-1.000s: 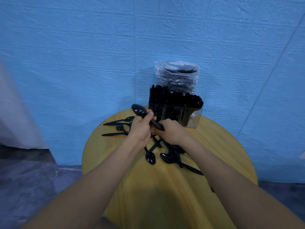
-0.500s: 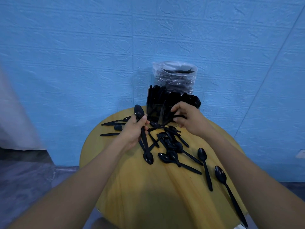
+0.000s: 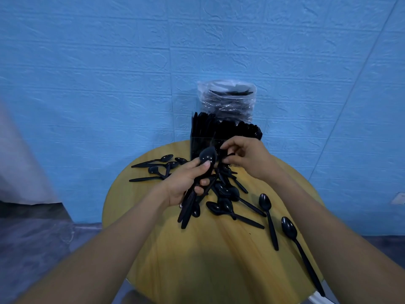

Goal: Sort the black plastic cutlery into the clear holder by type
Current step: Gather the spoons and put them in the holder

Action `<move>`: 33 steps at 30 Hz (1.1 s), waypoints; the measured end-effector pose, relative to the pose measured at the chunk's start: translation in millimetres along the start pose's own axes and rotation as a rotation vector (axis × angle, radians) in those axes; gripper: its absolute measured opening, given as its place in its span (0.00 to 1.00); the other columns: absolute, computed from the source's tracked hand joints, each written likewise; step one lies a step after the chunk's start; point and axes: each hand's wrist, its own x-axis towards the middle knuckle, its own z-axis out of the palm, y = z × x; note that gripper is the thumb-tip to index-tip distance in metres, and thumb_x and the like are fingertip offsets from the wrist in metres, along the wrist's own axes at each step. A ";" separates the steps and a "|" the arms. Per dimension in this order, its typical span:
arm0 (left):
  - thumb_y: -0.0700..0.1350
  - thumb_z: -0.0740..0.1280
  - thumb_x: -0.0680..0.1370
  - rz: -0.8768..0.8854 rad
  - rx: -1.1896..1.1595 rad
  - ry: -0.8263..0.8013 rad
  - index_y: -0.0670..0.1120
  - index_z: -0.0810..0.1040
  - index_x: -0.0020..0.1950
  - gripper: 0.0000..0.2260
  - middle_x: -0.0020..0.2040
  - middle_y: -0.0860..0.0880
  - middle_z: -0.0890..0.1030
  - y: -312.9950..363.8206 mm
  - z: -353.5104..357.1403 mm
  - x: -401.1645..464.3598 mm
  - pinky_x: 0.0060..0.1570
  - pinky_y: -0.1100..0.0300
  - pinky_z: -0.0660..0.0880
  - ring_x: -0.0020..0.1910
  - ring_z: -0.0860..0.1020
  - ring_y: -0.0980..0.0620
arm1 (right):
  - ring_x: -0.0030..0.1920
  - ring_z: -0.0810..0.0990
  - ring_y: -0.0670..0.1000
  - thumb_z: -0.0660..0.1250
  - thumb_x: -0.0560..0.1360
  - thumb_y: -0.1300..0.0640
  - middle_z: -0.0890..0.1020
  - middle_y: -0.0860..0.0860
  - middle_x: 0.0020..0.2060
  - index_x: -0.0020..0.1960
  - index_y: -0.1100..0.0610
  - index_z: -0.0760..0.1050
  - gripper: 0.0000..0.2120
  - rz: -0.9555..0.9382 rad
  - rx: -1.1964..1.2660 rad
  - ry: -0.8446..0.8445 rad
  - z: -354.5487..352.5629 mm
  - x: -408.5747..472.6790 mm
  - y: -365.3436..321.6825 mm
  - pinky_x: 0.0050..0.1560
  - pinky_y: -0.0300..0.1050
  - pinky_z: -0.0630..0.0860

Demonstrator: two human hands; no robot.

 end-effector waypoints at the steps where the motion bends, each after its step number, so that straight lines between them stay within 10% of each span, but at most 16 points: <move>1: 0.43 0.59 0.81 -0.010 0.005 -0.021 0.47 0.73 0.56 0.06 0.39 0.50 0.71 -0.7 2.0 -0.7 0.21 0.71 0.63 0.28 0.67 0.59 | 0.36 0.74 0.46 0.73 0.69 0.65 0.76 0.47 0.36 0.49 0.49 0.77 0.15 0.009 0.017 -0.011 1.3 -0.8 0.6 0.42 0.38 0.74; 18: 0.51 0.59 0.77 -0.187 0.009 -0.221 0.42 0.70 0.51 0.12 0.38 0.50 0.72 -3.7 11.0 -6.9 0.18 0.71 0.62 0.23 0.63 0.60 | 0.34 0.73 0.38 0.72 0.69 0.68 0.75 0.44 0.35 0.60 0.45 0.74 0.25 -0.032 0.043 -0.083 -1.4 -19.1 10.7 0.44 0.32 0.73; 33: 0.54 0.61 0.78 -0.298 0.188 -0.292 0.42 0.72 0.50 0.14 0.41 0.48 0.71 -6.3 10.5 -5.2 0.21 0.70 0.62 0.26 0.65 0.59 | 0.39 0.75 0.40 0.71 0.69 0.72 0.75 0.47 0.39 0.43 0.56 0.82 0.12 -0.066 0.040 -0.123 -11.2 -22.0 19.1 0.45 0.34 0.77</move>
